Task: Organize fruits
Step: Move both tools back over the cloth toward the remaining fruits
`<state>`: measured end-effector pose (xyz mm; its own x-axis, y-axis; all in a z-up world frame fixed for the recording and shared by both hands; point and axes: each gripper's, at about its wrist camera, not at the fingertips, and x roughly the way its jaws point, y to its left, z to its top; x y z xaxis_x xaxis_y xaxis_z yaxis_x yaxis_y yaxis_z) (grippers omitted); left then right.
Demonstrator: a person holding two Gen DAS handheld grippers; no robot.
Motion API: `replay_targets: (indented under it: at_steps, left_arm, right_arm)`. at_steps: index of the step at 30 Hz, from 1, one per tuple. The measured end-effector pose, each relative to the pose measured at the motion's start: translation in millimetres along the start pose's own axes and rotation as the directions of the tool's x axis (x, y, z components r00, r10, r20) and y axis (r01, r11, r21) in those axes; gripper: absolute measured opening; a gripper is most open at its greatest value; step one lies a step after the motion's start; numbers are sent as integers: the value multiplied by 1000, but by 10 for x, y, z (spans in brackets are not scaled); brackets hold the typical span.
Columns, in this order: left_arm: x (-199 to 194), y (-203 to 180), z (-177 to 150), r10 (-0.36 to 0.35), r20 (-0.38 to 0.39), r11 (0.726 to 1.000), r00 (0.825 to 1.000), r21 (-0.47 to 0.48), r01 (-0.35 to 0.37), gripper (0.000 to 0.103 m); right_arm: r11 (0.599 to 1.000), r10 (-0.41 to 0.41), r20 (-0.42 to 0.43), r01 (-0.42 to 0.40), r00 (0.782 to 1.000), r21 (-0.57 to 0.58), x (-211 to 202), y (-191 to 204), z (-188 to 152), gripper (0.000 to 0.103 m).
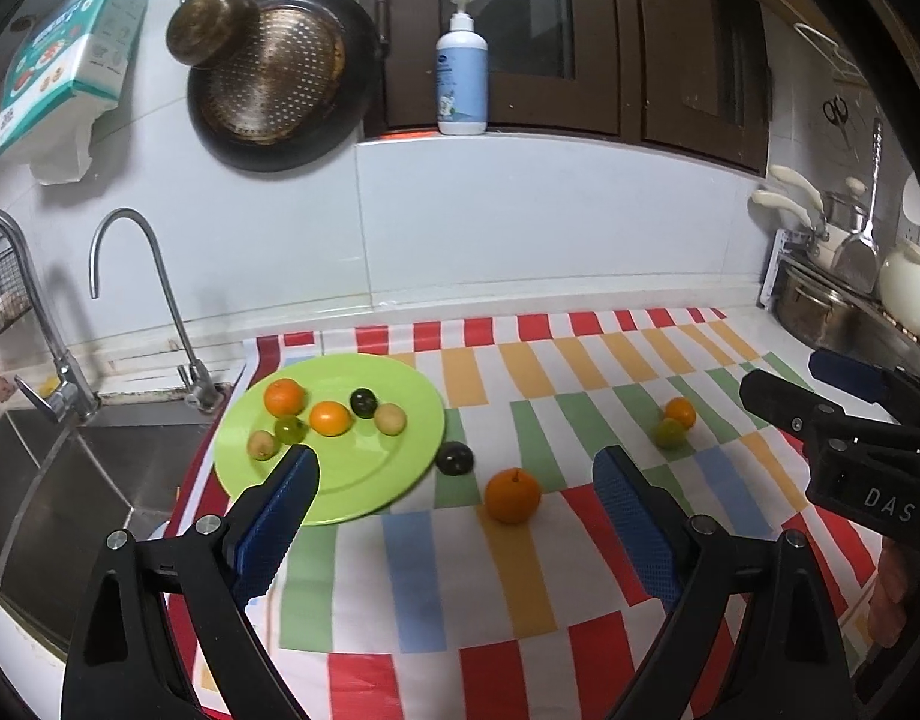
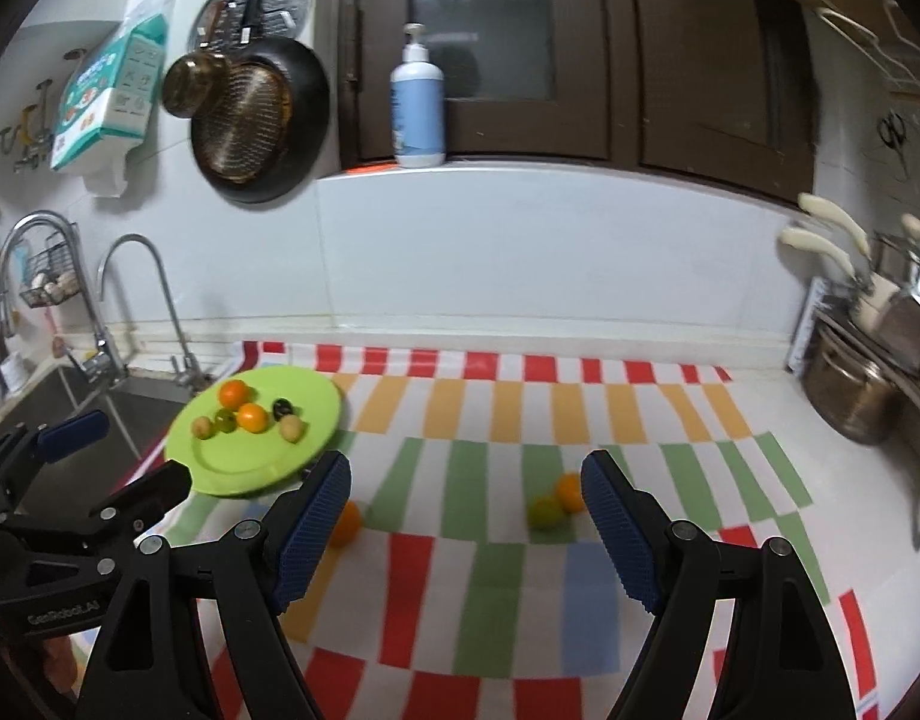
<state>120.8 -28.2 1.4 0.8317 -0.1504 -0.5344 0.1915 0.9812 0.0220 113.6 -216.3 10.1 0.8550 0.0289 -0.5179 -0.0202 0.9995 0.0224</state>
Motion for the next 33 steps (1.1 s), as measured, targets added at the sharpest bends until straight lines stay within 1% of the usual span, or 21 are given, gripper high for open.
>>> replay_targets:
  at_steps: [5,14,21,26,29,33]
  left_arm:
    - [104,-75,-72,0,-15,1000,1000,-7,0,94]
    - [318,-153,-187,9,-42,1000,999,0,-9,93]
    - [484,-196,-214,10,-60,1000,998,13,-9,88]
    - [650,-206,-217,-7,-93,1000,996,9,8,82]
    - [760,-212,-229,-19,-118,1000,993,9,21,81]
    - [899,-230,-252,-36,-153,999,988,11,38,79]
  right_arm:
    - [999,-35,-34,36,999,28,74,-138,-139,80]
    - [998,-52,-64,54,997,29,262,-213,-260,80]
    - [997,-62,-64,64,996,36,461,-244,-275,79]
    - [997,-62,-99,66,993,48,649,-258,-278,75]
    - [996,-61,-125,68,990,54,769,-283,-289,70]
    - [995,-76,-154,86,985,58,922,-316,-303,67]
